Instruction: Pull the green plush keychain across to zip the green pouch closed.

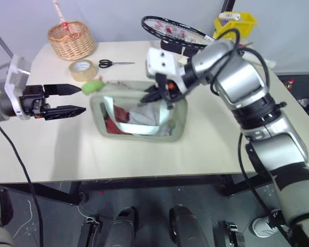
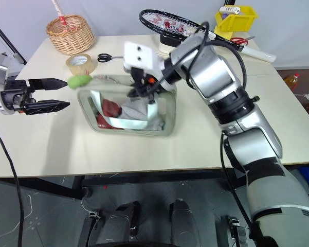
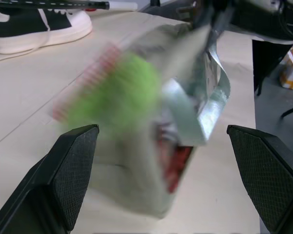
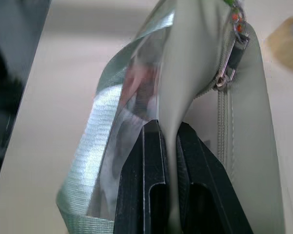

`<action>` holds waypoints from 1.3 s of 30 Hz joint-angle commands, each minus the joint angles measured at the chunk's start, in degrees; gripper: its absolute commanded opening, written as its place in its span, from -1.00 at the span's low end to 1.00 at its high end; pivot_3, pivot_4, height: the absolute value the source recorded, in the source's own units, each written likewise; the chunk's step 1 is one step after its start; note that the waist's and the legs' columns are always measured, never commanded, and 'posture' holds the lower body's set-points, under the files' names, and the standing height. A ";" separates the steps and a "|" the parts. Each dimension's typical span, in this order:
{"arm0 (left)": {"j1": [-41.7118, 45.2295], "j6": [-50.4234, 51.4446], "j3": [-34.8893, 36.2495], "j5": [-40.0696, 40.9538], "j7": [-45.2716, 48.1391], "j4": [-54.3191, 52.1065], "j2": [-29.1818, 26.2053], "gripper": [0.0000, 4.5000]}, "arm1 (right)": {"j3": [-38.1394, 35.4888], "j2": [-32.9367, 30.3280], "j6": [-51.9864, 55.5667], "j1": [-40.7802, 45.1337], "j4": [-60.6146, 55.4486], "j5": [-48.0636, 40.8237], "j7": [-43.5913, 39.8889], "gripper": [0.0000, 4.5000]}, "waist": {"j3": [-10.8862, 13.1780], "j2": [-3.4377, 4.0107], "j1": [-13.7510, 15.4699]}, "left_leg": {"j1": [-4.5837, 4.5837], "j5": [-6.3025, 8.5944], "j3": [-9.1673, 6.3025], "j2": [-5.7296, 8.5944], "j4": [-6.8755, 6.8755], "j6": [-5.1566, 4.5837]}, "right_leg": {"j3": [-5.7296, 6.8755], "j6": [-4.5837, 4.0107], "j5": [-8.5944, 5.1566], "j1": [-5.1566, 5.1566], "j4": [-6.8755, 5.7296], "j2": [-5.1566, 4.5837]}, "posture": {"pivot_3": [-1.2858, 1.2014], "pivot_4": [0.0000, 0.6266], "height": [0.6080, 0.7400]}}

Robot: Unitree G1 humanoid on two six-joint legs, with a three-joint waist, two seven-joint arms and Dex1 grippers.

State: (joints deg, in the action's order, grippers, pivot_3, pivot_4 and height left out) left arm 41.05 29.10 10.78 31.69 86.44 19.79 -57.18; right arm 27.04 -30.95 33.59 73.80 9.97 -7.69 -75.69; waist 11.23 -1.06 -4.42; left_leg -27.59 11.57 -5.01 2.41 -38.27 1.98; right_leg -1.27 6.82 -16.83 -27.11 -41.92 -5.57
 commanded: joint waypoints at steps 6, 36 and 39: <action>1.82 -1.00 0.02 -0.13 0.95 0.45 -0.42 1.00 | -0.82 -3.06 -1.52 -3.66 -9.54 3.11 -0.32 -0.97 | 0.00 0.00 0.40 | 0.00 0.00 0.02 -0.04 -0.05 0.00 | 0.01 -0.08 -0.04 -0.05 -0.08 -0.02 | 0.03 -0.52 -0.22; 4.25 -1.10 -2.05 -1.82 2.67 1.54 0.36 1.00 | -3.39 1.25 17.17 -3.31 -12.24 1.04 12.03 -0.97 | -0.01 -0.02 0.42 | 0.08 -0.01 0.00 -0.04 -0.07 0.02 | 0.02 -0.10 -0.05 0.01 -0.14 -0.01 | 0.03 -0.52 -0.22; 4.32 -1.12 -2.16 -1.89 2.71 1.48 0.50 1.00 | -2.57 1.11 16.74 -4.50 -13.43 0.90 11.92 -0.83 | -0.01 -0.02 0.42 | 0.07 -0.01 -0.01 -0.04 -0.07 0.02 | 0.03 -0.10 -0.05 0.01 -0.14 -0.01 | 0.03 -0.52 -0.22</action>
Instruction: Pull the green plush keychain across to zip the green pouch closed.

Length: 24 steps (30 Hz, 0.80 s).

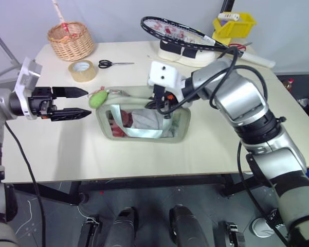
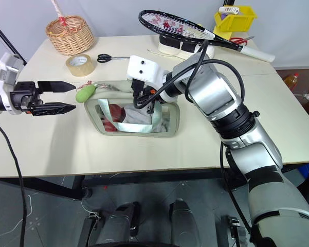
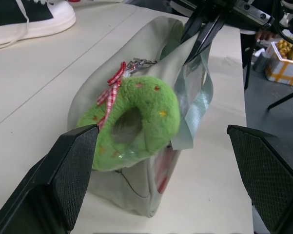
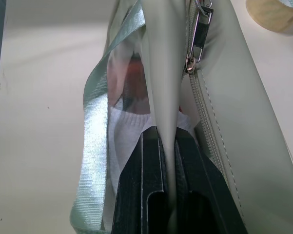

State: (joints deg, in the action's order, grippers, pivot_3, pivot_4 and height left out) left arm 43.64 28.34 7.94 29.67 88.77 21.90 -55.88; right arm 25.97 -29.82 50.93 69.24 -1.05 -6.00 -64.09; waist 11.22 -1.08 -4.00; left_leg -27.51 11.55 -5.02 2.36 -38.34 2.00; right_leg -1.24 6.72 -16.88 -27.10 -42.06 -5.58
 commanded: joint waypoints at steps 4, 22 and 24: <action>1.52 -0.33 0.62 0.15 0.36 -1.05 -0.54 1.00 | -1.41 -0.64 -0.06 -0.64 -4.22 -1.62 -0.61 -0.12 | 0.00 0.00 -0.05 | 0.00 0.00 0.00 0.00 0.00 0.00 | 0.00 0.00 0.00 0.00 0.00 0.00 | 0.03 -0.52 -0.22; 1.84 -0.43 0.41 0.11 0.24 -1.27 0.84 1.00 | -10.02 -19.26 3.06 -6.11 -16.89 -8.24 -4.54 0.98 | 0.00 -0.01 0.09 | 0.04 0.00 -0.03 0.01 -0.05 -0.01 | 0.08 0.00 0.00 0.13 0.05 -0.03 | 0.03 -0.52 -0.22; 2.24 -0.49 0.21 -0.01 0.23 -1.00 1.10 1.00 | -10.14 -20.20 2.22 -8.37 -16.80 -7.90 -3.91 0.98 | 0.00 -0.01 0.04 | 0.04 0.00 -0.03 0.00 -0.05 -0.01 | 0.08 0.00 0.00 0.12 0.04 -0.03 | 0.03 -0.52 -0.22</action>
State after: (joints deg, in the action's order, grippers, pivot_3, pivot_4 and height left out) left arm 44.14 28.37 7.52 29.38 88.76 21.35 -54.34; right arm 17.46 -49.25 54.31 61.15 -16.29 -13.89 -68.61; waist 11.23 -1.09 -3.96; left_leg -27.47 11.56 -5.04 2.37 -38.39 1.99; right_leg -1.16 6.72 -16.88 -26.99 -42.03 -5.61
